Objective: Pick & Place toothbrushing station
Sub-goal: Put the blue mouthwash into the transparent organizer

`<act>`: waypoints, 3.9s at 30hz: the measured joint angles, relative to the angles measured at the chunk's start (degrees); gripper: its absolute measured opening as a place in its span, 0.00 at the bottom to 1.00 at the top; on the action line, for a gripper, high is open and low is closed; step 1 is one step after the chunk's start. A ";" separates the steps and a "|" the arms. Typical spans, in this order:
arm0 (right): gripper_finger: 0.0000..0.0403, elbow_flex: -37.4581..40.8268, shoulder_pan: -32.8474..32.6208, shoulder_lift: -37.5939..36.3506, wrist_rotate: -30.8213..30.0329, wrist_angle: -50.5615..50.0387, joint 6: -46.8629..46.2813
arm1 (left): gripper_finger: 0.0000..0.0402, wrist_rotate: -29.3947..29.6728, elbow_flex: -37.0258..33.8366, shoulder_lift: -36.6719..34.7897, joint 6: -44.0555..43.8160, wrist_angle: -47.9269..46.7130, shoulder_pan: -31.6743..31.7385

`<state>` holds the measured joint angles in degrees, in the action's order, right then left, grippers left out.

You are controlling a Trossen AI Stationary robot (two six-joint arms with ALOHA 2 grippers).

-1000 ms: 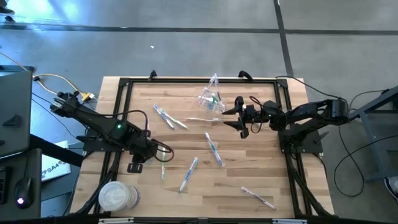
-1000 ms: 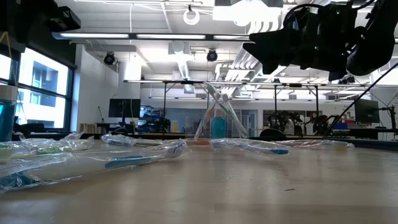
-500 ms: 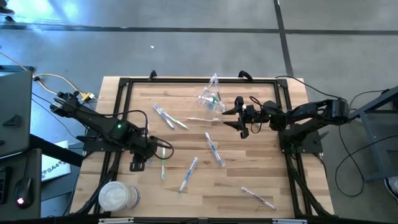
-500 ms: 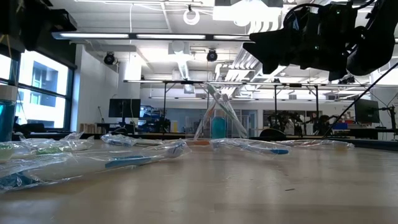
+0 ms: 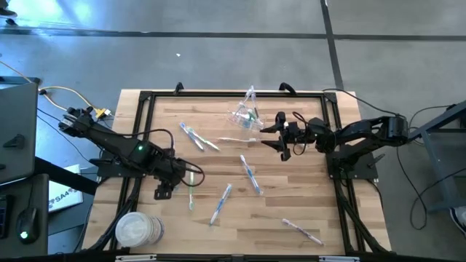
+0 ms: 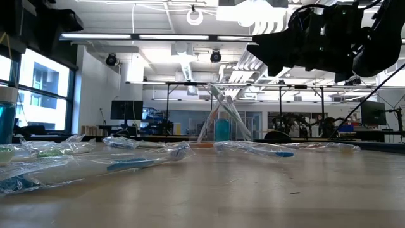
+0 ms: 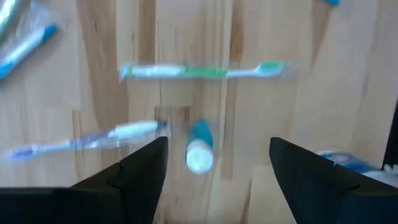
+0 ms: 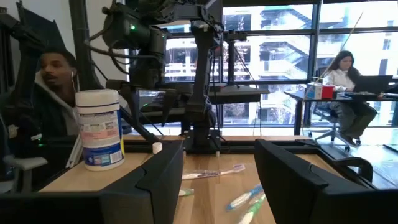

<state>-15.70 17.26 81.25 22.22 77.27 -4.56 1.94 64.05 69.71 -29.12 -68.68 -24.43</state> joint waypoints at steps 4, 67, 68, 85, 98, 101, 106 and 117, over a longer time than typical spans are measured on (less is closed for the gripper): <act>0.47 0.00 0.00 0.00 0.18 -0.45 -0.13 | 0.69 0.04 -0.01 0.54 -4.36 -3.57 0.00; 0.47 0.00 -0.02 0.00 -0.81 -2.58 -2.99 | 0.69 0.36 -8.68 3.72 2.07 2.55 -1.96; 0.47 -0.01 -0.02 0.00 -0.81 -2.58 -3.04 | 0.69 0.63 -8.68 3.72 2.17 2.55 -2.60; 0.47 0.00 -0.02 0.00 -0.81 -3.34 -3.13 | 0.69 3.67 -10.24 3.65 3.38 2.30 -5.60; 0.47 -0.02 -0.02 0.00 -1.29 -3.38 -2.75 | 0.69 3.60 -15.92 3.67 3.93 6.68 -5.60; 0.47 -0.01 -0.02 0.00 -1.29 -3.38 -2.75 | 0.69 4.33 -15.96 3.67 4.98 7.76 -5.60; 0.47 0.00 -0.02 0.00 -1.29 -3.38 -2.73 | 0.69 4.93 -15.96 3.67 6.48 8.36 -5.60; 0.47 -0.02 -0.02 0.00 -1.29 -3.75 -2.73 | 0.69 5.13 -15.96 3.69 6.83 11.92 -5.60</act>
<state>-15.73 17.23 81.25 20.93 73.52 -7.29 7.07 48.10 73.40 -22.28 -56.76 -30.02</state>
